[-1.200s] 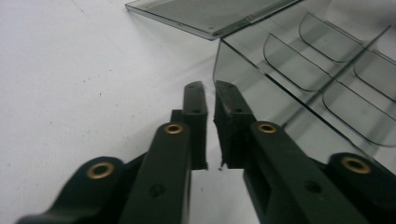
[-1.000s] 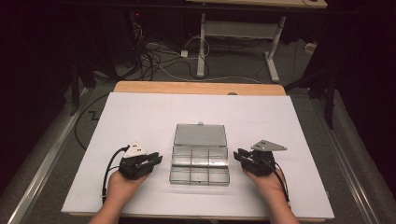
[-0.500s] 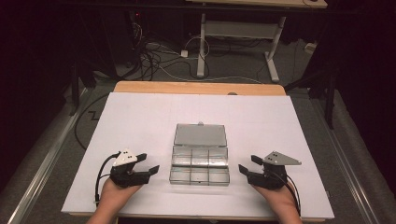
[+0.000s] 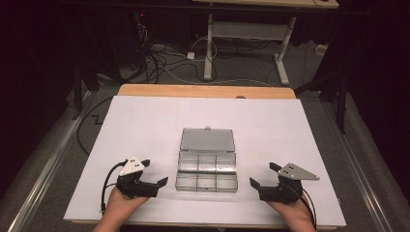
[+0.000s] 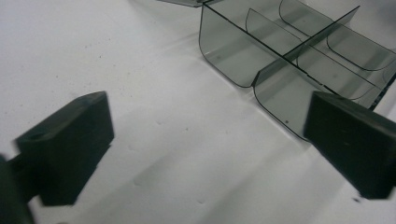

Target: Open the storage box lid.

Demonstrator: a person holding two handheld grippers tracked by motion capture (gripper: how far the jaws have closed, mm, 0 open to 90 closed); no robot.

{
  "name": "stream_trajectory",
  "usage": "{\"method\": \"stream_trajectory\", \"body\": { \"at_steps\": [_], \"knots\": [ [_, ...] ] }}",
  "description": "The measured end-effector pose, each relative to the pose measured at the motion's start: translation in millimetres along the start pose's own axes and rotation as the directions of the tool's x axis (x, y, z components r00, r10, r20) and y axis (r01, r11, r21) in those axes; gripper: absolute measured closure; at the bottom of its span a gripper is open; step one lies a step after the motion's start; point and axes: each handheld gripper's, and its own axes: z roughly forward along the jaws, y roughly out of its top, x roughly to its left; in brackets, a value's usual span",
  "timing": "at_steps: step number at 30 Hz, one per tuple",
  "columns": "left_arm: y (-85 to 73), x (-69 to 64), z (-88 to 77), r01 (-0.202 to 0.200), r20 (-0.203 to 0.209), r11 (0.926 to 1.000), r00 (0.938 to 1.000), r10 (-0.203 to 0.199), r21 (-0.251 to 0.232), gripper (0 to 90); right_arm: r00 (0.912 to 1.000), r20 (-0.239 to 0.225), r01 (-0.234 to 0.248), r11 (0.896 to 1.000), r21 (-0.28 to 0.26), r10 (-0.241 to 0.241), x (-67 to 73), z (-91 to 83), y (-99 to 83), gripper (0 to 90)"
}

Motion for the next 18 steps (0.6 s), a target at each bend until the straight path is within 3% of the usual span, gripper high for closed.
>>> {"method": "stream_trajectory", "body": {
  "at_steps": [2,8,11,18],
  "knots": [
    [0.4,-0.7,0.6,-0.008,-0.007,1.0000,0.9999,0.008,0.002,0.0,1.0000,0.003,-0.006,1.000,-0.007,0.006,-1.1,-0.5,-0.6,0.3],
    [1.9,-4.0,0.2,-0.031,-0.027,0.9995,0.9992,0.031,-0.001,0.0,0.9986,0.047,-0.024,1.000,-0.015,0.024,-4.8,-5.0,-2.5,0.2],
    [2.3,-2.8,0.1,-0.012,-0.020,0.9999,0.9997,0.012,-0.011,0.0,0.9982,0.058,-0.016,1.000,-0.015,0.017,-5.2,-7.2,-4.2,0.2],
    [3.5,-1.7,-0.2,-0.012,-0.012,0.9996,0.9999,0.012,-0.025,0.0,0.9968,0.078,-0.017,1.000,0.003,0.017,-8.4,-12.2,-10.8,0.3]
  ]
}}
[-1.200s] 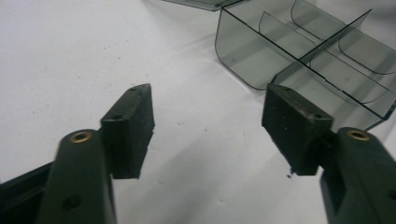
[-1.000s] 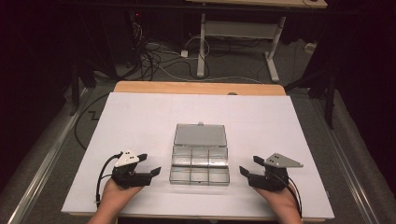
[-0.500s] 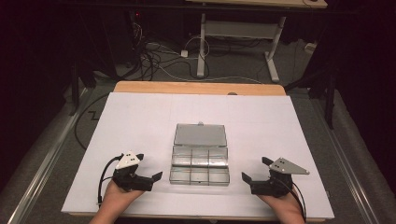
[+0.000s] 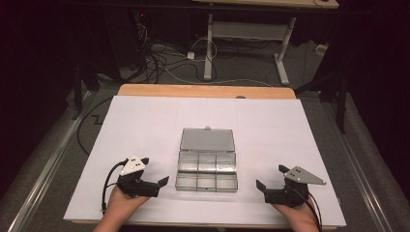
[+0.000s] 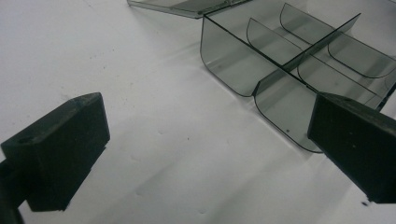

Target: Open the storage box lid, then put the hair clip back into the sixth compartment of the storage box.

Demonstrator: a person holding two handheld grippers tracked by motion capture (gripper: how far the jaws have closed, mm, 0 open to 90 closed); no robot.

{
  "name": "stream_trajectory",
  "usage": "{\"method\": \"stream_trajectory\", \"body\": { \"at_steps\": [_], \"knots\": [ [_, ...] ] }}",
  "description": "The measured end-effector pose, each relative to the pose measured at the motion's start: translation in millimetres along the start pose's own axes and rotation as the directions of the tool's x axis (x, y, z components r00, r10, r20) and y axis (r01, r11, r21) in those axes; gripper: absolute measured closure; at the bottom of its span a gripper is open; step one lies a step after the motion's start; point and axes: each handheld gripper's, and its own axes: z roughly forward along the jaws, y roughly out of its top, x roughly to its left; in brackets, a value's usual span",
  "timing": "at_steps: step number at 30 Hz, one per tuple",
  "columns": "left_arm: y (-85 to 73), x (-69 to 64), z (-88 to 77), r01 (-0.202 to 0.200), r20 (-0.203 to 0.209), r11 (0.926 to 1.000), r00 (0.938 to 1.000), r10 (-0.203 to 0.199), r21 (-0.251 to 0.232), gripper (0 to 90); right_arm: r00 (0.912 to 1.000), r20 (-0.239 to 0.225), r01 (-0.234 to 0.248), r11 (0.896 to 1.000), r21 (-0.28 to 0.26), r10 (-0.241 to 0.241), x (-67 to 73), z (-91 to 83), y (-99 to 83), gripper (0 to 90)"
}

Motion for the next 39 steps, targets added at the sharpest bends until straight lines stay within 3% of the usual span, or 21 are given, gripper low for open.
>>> {"method": "stream_trajectory", "body": {
  "at_steps": [7,14,21,32,39],
  "knots": [
    [3.1,0.0,3.9,-0.006,0.012,1.0000,0.9999,0.006,-0.006,0.0,0.9991,0.034,-0.024,1.000,0.005,0.024,-7.6,-7.3,-4.7,1.7],
    [4.1,-1.3,7.3,-0.018,0.025,0.9998,0.9995,0.018,-0.006,0.0,0.9994,0.029,-0.020,0.999,0.045,0.018,-9.7,-10.7,-8.8,8.6],
    [2.3,-0.7,4.1,-0.013,0.027,0.9998,0.9995,0.013,-0.013,0.0,0.9994,0.033,-0.017,0.997,0.077,0.014,-13.4,-19.9,-15.2,17.6],
    [2.3,-5.4,0.7,-0.026,0.034,0.9987,0.9991,0.027,-0.044,0.0,0.9997,0.008,-0.024,0.997,0.072,0.023,-6.8,-31.9,-24.3,31.7],
    [2.1,-2.5,2.1,-0.024,0.039,0.9990,0.9989,0.026,-0.038,0.0,1.0000,0.001,-0.007,0.995,0.100,0.007,-3.5,-34.5,-28.5,47.0]
  ]
}}
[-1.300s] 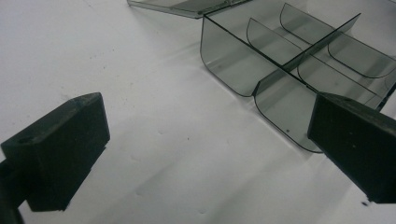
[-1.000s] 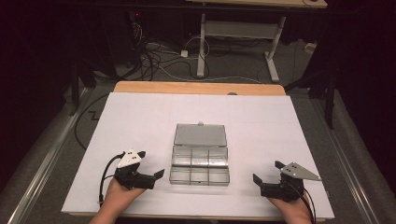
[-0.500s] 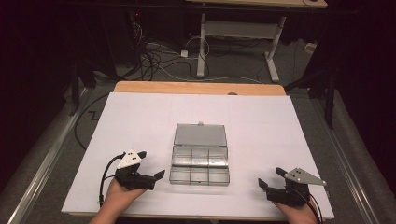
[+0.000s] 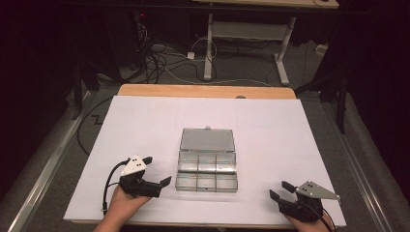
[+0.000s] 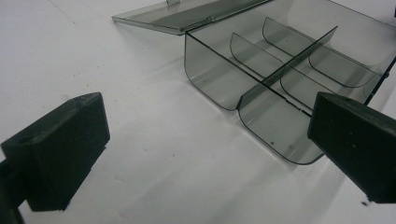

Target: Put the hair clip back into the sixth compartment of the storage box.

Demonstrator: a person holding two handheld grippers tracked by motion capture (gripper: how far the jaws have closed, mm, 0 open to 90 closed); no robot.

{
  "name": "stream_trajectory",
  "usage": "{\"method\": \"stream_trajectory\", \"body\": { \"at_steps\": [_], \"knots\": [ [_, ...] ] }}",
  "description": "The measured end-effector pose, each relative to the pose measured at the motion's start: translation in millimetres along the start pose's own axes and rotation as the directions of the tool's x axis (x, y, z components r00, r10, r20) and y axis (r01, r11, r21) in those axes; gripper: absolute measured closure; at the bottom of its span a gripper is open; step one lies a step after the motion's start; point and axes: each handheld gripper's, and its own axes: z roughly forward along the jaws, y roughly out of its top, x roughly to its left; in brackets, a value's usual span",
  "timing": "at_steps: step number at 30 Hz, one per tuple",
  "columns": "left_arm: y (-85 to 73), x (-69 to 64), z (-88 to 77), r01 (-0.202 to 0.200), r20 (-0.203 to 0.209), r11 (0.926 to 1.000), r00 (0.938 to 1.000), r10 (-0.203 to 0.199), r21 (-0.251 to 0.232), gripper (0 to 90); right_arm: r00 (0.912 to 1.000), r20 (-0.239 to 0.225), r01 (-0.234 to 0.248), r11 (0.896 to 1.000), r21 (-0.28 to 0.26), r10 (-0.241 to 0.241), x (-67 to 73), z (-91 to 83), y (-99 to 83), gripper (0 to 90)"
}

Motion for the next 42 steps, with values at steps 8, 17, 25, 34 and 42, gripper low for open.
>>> {"method": "stream_trajectory", "body": {
  "at_steps": [8,17,25,34,42],
  "knots": [
    [-0.1,1.0,-0.7,0.004,0.005,1.0000,1.0000,-0.004,-0.001,0.0,0.9997,-0.018,0.019,0.999,0.029,-0.018,2.1,0.5,-2.5,63.0],
    [0.1,1.0,0.0,0.005,0.005,1.0000,1.0000,-0.005,-0.006,0.0,0.9991,-0.029,0.034,0.998,0.057,-0.032,3.1,1.8,-5.4,72.6],
    [0.0,0.6,0.4,0.001,0.011,1.0000,0.9999,-0.001,-0.007,0.0,0.9981,-0.020,0.059,0.997,0.059,-0.058,4.7,1.7,-6.5,76.4],
    [-1.2,1.0,1.7,0.000,0.011,0.9999,0.9999,0.000,-0.012,0.0,0.9977,-0.017,0.066,0.996,0.055,-0.065,4.5,2.8,-7.3,77.8],
    [-5.7,1.5,6.0,-0.026,0.022,0.9996,0.9994,0.026,-0.008,0.0,0.9974,-0.015,0.071,0.996,0.052,-0.071,4.8,3.5,-7.8,80.0]
  ]
}}
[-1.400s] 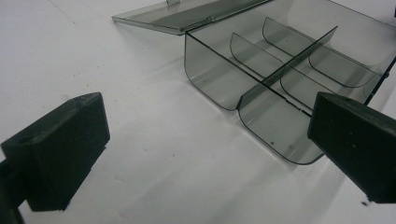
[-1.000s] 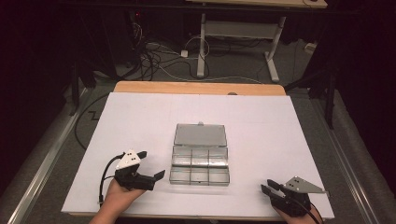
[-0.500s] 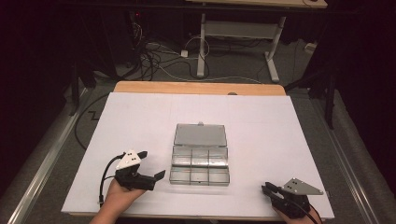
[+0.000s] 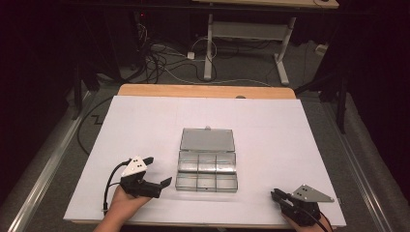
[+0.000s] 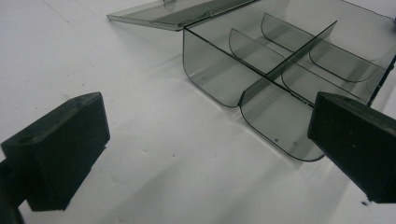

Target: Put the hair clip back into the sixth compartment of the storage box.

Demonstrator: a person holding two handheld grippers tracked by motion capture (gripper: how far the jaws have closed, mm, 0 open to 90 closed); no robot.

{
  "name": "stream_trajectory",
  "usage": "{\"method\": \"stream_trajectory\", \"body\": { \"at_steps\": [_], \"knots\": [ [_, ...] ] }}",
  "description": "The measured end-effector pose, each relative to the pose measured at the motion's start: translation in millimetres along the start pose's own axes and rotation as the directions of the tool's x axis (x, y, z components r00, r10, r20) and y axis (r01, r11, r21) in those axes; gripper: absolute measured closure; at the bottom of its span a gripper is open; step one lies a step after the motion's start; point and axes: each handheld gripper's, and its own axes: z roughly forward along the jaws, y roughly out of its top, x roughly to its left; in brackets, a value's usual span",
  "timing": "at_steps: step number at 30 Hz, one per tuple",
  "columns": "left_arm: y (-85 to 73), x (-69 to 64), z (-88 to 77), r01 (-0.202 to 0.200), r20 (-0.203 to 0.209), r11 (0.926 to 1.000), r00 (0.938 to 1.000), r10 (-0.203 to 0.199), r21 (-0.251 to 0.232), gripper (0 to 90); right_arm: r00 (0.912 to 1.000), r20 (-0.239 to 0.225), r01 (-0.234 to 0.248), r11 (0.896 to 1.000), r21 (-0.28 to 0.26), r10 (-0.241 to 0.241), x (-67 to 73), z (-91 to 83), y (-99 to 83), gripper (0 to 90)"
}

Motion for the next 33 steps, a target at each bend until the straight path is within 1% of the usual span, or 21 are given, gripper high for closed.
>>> {"method": "stream_trajectory", "body": {
  "at_steps": [4,9,15,19,25,26,28,31,32,33],
  "knots": [
    [-0.3,0.4,0.1,0.004,0.004,1.0000,1.0000,-0.004,-0.002,0.0,0.9999,0.004,0.010,1.000,0.001,-0.010,0.5,0.0,0.4,80.4],
    [-0.5,0.4,0.1,0.008,0.002,0.9999,1.0000,-0.008,-0.007,0.0,0.9999,0.008,0.012,1.000,0.005,-0.012,1.4,-0.2,1.4,80.5],
    [-0.6,-1.2,0.5,-0.008,-0.003,1.0000,1.0000,0.008,-0.005,0.0,0.9999,0.005,0.011,1.000,0.009,-0.011,0.8,-0.5,2.0,80.6],
    [-0.6,-1.3,0.5,-0.010,0.002,0.9999,1.0000,0.010,-0.006,0.0,0.9999,0.006,0.010,1.000,0.013,-0.011,1.7,-1.1,2.7,80.6],
    [-0.6,-1.0,0.5,-0.009,0.005,0.9999,1.0000,0.009,-0.007,0.0,0.9999,0.011,0.010,1.000,0.001,-0.010,1.8,-2.0,4.7,80.6],
    [-0.6,-1.0,0.5,-0.010,0.004,0.9999,0.9999,0.010,-0.007,0.0,0.9999,0.012,0.003,1.000,0.000,-0.003,2.2,-2.4,5.1,80.6],
    [-0.6,-1.5,0.6,-0.011,0.004,0.9999,0.9999,0.011,-0.007,0.0,0.9999,0.012,0.008,1.000,-0.005,-0.008,1.6,-2.6,5.9,80.6],
    [-0.6,-1.5,0.7,-0.011,0.004,0.9999,0.9999,0.011,-0.007,0.0,0.9999,0.010,0.005,1.000,-0.011,-0.005,2.1,-2.6,7.2,80.6],
    [-0.6,-1.5,0.7,-0.011,0.004,0.9999,0.9999,0.011,-0.006,0.0,1.0000,0.009,-0.003,1.000,-0.011,0.003,2.7,-2.8,7.6,80.6],
    [-0.6,-1.4,0.8,-0.009,0.004,0.9999,0.9999,0.009,-0.006,0.0,1.0000,0.008,0.000,1.000,-0.014,0.000,2.5,-2.6,8.2,80.6]
  ]
}}
